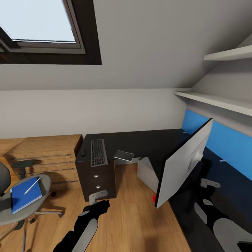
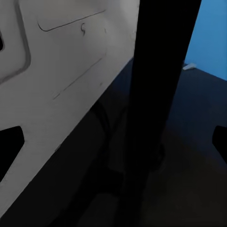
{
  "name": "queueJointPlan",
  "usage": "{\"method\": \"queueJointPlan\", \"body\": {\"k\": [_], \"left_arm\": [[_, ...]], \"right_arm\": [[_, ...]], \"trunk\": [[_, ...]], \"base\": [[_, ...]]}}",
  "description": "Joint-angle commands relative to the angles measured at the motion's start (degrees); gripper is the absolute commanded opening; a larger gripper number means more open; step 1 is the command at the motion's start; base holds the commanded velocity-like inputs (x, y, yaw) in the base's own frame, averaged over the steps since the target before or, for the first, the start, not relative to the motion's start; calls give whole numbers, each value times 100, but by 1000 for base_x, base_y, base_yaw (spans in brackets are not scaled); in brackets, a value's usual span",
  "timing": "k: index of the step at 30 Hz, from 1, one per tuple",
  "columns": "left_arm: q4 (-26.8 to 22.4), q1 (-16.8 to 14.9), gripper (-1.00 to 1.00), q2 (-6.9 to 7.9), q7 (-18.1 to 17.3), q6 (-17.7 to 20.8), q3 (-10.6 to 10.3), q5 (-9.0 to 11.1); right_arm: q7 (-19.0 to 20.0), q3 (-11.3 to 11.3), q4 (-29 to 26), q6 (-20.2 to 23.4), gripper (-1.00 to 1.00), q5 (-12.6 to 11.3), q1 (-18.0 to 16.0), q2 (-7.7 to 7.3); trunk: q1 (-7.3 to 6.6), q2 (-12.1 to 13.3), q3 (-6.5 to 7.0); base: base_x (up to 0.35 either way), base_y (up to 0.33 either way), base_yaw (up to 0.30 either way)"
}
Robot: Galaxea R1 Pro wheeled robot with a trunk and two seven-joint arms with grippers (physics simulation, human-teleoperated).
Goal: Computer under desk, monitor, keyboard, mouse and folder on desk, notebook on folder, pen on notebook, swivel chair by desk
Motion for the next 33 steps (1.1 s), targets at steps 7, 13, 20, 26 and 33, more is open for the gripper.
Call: {"method": "queueJointPlan", "body": {"k": [7, 13, 20, 26, 33], "left_arm": [[1, -6, 100, 0, 46, -42, -13, 51], [6, -6, 100, -5, 46, -48, -13, 55], [6, -6, 100, -5, 46, -50, -13, 48], [6, -6, 100, -7, 46, -50, -13, 53], [11, -6, 100, -7, 46, -50, -13, 55]], "right_arm": [[3, -4, 10, -25, 100, -32, -6, 1], [1, -7, 13, -25, 100, -38, -7, -6], [-147, -61, 20, -15, 100, -78, -6, -142], [-234, -66, 21, -12, 100, -98, -6, -184], [-339, -66, 21, -27, 100, -102, -7, -192]], "trunk": [[2, -10, -10], [2, -10, -10], [2, -10, -10], [2, -10, -10], [2, -10, -10]], "base": [[0, 18, 0], [0, 1, 0], [64, 0, 0], [156, 0, 0], [27, 0, 0]]}}
